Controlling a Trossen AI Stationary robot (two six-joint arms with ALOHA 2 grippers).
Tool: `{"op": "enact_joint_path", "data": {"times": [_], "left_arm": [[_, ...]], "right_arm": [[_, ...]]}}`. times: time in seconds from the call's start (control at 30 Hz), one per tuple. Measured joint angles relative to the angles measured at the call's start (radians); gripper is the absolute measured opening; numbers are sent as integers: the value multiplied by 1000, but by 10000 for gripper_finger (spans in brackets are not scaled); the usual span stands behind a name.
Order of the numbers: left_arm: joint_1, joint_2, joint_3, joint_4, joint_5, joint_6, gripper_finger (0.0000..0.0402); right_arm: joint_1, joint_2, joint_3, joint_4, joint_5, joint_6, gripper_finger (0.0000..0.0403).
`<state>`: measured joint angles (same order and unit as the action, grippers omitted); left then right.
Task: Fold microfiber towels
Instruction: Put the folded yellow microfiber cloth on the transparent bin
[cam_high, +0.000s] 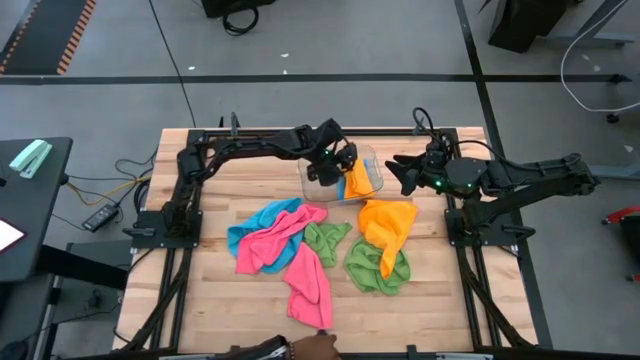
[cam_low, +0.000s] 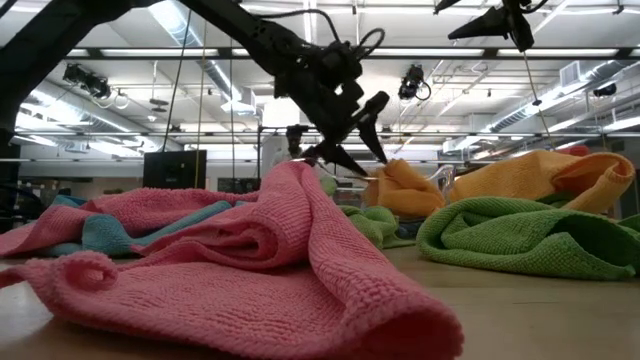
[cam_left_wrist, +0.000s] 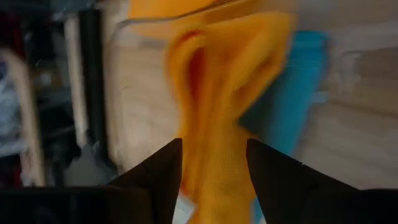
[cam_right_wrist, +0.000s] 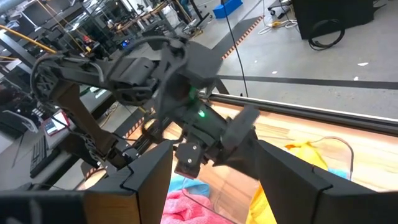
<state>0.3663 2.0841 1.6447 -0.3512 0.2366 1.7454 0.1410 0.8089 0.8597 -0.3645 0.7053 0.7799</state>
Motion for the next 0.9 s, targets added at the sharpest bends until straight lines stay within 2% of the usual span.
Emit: {"op": "enact_joint_path", "data": {"times": [0.13, 0.27, 0.53, 0.67, 0.9], "left_arm": [[-7, -7, 0, 11, -46, -127, 175], [-20, -6, 0, 8, -76, -215, 191], [-41, -5, 0, -22, -137, -120, 236], [-64, -5, 0, -16, -225, -110, 235], [-39, 38, 1, 89, -229, -16, 217]], "right_arm": [[0, 0, 0, -3, -1, -2, 235], [0, 0, 0, -3, -1, -20, 235], [0, 36, 1, -65, 0, -45, 235], [0, 84, 1, -112, 0, -52, 235], [0, 132, 1, -121, -1, -50, 235]]}}
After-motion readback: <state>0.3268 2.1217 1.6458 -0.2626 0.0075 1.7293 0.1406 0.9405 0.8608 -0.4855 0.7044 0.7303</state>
